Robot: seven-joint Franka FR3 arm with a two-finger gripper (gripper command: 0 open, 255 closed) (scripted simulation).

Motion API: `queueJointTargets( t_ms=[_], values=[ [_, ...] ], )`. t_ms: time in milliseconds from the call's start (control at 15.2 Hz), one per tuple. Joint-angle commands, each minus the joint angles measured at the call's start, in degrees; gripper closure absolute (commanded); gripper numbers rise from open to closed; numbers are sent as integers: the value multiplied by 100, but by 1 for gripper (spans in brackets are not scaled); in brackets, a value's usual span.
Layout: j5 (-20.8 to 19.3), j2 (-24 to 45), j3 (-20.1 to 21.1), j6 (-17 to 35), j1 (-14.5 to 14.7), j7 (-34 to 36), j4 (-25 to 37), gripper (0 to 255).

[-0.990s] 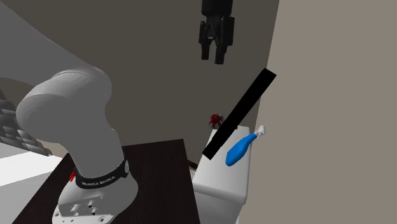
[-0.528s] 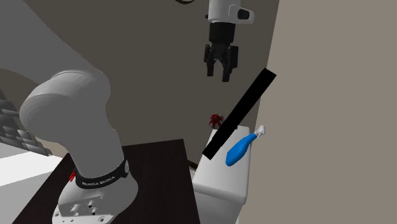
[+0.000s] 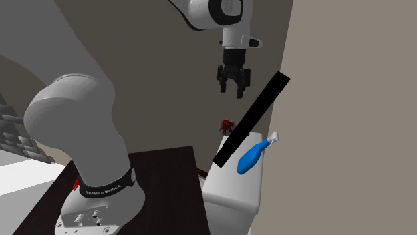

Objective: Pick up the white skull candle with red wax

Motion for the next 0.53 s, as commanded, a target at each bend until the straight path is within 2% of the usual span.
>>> queueJointTargets(
  t_ms=[0, 462],
  values=[
    [-107, 418, 137, 283, 51, 78, 147, 0],
    [-743, 1837, 490, 1072, 281, 462, 728, 0]
  ],
)
